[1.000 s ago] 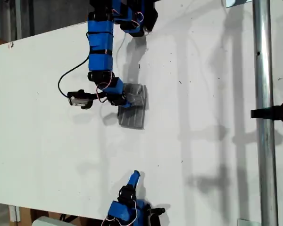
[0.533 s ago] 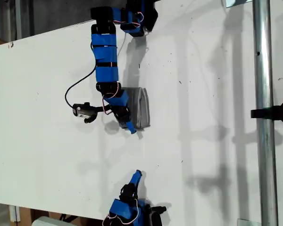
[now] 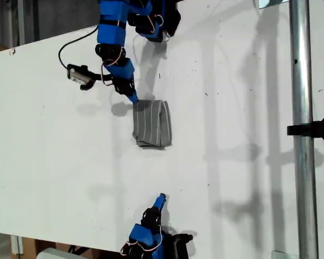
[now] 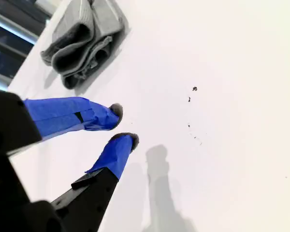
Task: Grasp corners of a towel and fold twice.
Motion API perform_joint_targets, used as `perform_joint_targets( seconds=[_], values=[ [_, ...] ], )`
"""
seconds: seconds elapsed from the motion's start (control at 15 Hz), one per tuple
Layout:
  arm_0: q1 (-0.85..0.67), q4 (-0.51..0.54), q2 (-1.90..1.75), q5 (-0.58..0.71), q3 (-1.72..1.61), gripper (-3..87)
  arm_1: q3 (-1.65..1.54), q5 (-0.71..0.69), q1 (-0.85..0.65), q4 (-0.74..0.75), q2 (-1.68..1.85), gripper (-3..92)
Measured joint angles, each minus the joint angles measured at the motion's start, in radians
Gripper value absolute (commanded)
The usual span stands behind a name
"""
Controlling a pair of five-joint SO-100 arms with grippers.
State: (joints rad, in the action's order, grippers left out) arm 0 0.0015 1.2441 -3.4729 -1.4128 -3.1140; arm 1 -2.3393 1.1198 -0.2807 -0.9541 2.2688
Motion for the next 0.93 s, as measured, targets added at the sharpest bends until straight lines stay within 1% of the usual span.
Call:
perform_joint_targets(
  seconds=[0.13, 0.2, 0.33, 0.4, 0.47, 0.53, 0.6, 0.73, 0.93],
  values=[
    [0.000, 0.011, 0.000, -0.017, 0.000, 7.0, -0.298, 0.075, 0.002, -0.133, 0.388, -0.1],
    [-0.006, 0.037, 0.000, -0.064, 0.000, 7.0, -0.380, 0.095, -0.008, -0.183, 0.541, -0.1],
    [-0.009, 0.048, 0.000, -0.028, 0.000, 7.0, -0.492, 0.149, -0.026, -0.296, 0.772, -0.1],
    [-0.009, 0.048, 0.000, 0.017, 0.000, 7.0, -0.545, 0.198, -0.038, -0.388, 0.920, 3.9],
    [-0.012, 0.048, 0.000, 0.137, 0.000, 6.9, -0.555, 0.276, -0.032, -0.449, 0.979, 12.7],
    [-0.009, 0.048, 0.000, 0.291, 0.000, 6.9, -0.557, 0.308, -0.003, -0.479, 1.000, 12.8],
    [-0.005, 0.048, 0.000, 0.390, 0.000, 6.9, -0.558, 0.322, -0.005, -0.508, 1.011, 12.8],
    [-0.006, 0.048, 0.000, 0.430, 0.000, 6.9, -0.558, 0.328, 0.040, -0.523, 1.014, 12.8],
    [-0.005, 0.048, 0.000, 0.439, 0.000, 6.9, -0.558, 0.344, 0.063, -0.526, 1.014, 12.8]
  ],
)
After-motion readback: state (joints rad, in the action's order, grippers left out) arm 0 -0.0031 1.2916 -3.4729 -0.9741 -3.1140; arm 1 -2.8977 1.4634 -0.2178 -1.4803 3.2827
